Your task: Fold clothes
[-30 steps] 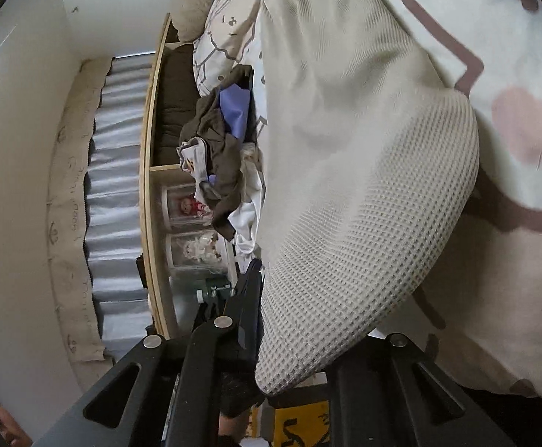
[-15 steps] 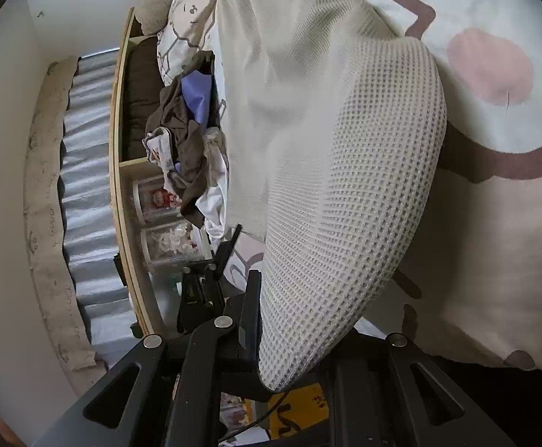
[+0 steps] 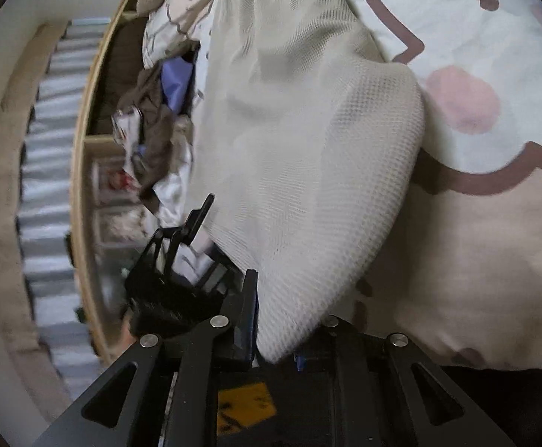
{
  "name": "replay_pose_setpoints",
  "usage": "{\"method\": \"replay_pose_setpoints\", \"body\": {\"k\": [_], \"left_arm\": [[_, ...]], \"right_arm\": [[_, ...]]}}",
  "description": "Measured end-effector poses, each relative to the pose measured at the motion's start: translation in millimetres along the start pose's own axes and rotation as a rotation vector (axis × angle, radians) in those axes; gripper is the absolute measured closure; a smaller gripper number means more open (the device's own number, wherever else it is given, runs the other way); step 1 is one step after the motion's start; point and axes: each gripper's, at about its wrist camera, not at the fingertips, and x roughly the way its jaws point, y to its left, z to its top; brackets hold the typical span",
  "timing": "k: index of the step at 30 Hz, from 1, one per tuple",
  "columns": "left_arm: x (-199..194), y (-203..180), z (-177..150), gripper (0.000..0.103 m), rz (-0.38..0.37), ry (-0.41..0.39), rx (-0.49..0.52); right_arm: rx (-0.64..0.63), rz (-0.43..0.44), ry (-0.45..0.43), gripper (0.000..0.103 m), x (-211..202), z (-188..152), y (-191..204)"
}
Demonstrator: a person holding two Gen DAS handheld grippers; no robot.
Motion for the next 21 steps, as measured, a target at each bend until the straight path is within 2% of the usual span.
{"method": "replay_pose_setpoints", "body": {"k": [1,2,3,5,7,9,11,12,14,17,21], "left_arm": [[-0.8,-0.3,-1.2,0.092,-0.01,0.0,-0.008],[-1.9,1.3,-1.1,0.092,-0.021,-0.002,-0.023],[-2.8,5.0,-0.5,0.092,-0.038,-0.003,-0.048],[-3.7,16.2,1.3,0.093,-0.082,-0.006,-0.113],[-1.8,29.2,2.9,0.093,-0.133,-0.007,-0.191],[-2.1,38.8,2.7,0.093,-0.176,-0.013,-0.264],[-3.6,48.4,2.0,0.093,-0.215,-0.021,-0.33],[-4.8,48.3,3.6,0.093,-0.225,-0.026,-0.349],[-3.8,55.2,3.2,0.093,-0.248,-0.035,-0.393],[-2.2,61.9,-1.0,0.093,-0.274,-0.051,-0.434],[-0.1,70.9,-6.7,0.093,-0.309,-0.071,-0.487]], "right_arm": [[-0.019,-0.029,0.006,0.067,-1.5,-3.0,0.1],[-0.045,-0.071,0.003,0.031,-4.1,-7.5,1.0],[-0.08,-0.116,-0.009,0.004,-8.1,-12.1,3.4],[-0.158,-0.198,-0.04,0.002,-16.7,-20.2,9.5],[-0.293,-0.322,-0.06,0.002,-21.2,-29.3,23.2],[-0.553,-0.538,-0.135,0.002,-18.2,-46.9,47.7],[-0.801,-0.717,-0.216,0.002,-5.1,-65.6,66.1],[-0.911,-0.775,-0.25,0.002,6.9,-74.4,73.5],[-1.091,-0.84,-0.292,0.002,32.4,-88.8,84.9],[-1.253,-0.891,-0.372,0.002,73.0,-101.8,95.0],[-1.337,-0.94,-0.446,0.002,121.3,-98.8,97.9]]}}
